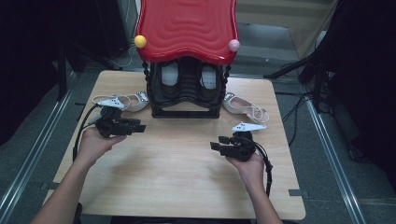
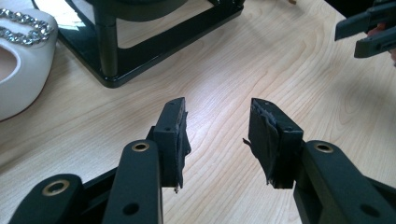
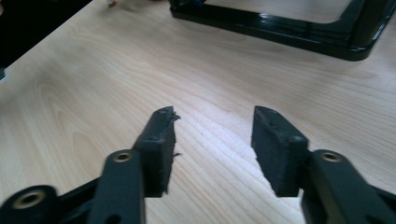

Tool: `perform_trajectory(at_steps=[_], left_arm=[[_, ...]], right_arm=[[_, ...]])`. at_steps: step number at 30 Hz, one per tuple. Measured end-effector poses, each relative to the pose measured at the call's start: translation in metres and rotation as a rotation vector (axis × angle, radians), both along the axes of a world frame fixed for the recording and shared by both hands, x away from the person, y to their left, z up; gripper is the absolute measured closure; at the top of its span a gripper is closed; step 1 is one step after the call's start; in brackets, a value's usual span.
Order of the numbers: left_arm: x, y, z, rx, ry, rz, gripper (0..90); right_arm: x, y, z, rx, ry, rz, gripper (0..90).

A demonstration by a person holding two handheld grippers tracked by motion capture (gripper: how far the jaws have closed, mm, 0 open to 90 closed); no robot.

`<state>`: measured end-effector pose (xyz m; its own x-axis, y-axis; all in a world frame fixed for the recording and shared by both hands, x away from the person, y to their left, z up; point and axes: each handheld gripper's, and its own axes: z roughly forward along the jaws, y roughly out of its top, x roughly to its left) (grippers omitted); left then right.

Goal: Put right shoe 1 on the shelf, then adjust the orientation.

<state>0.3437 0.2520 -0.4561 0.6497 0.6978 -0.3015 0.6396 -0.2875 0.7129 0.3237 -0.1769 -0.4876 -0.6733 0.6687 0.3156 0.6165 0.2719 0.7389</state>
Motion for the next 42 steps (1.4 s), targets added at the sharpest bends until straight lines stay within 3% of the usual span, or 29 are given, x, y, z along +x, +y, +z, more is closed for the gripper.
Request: perform_trajectory(at_steps=[3, 9, 11, 13, 16, 18, 22, 26, 32, 35, 39, 42], left_arm=[[0.002, 0.004, -0.001, -0.012, 0.005, 0.007, 57.3], [0.004, 0.012, -0.004, -0.011, 0.007, 0.030, 57.4], [0.004, 0.015, -0.005, -0.017, 0.015, 0.040, 59.1], [0.004, 0.019, -0.004, -0.043, 0.016, 0.041, 64.0], [0.005, 0.023, -0.005, -0.055, 0.028, 0.046, 67.1], [0.007, 0.025, -0.007, -0.044, 0.033, 0.058, 67.4], [0.009, 0.030, -0.010, -0.045, 0.036, 0.066, 67.2], [0.012, 0.035, -0.013, -0.036, 0.029, 0.078, 68.1], [0.021, 0.041, -0.020, 0.007, 0.011, 0.102, 83.6], [0.027, 0.044, -0.024, 0.020, 0.007, 0.122, 89.7], [0.041, 0.046, -0.034, 0.012, 0.005, 0.148, 90.0], [0.052, 0.043, -0.039, 0.029, 0.008, 0.152, 90.0]], right_arm=[[-0.001, 0.001, 0.000, -0.003, -0.038, -0.010, 50.2], [0.000, -0.005, 0.005, 0.034, -0.012, -0.074, 49.5], [0.002, -0.008, 0.005, 0.044, 0.005, -0.047, 51.5], [0.001, -0.009, 0.006, 0.027, -0.025, -0.059, 55.9], [0.001, -0.012, 0.008, 0.068, -0.009, -0.065, 58.4], [0.001, -0.013, 0.007, 0.063, 0.011, -0.065, 60.3], [-0.002, -0.014, 0.006, 0.034, -0.006, -0.086, 61.2], [-0.001, -0.018, 0.004, 0.038, -0.005, -0.096, 60.9], [0.000, -0.018, 0.001, -0.001, -0.028, -0.083, 58.3], [-0.002, -0.017, 0.002, -0.025, -0.050, -0.085, 57.8], [-0.002, -0.016, 0.002, -0.034, -0.049, -0.102, 56.0], [-0.003, -0.016, 0.005, -0.051, -0.082, -0.112, 55.7]])
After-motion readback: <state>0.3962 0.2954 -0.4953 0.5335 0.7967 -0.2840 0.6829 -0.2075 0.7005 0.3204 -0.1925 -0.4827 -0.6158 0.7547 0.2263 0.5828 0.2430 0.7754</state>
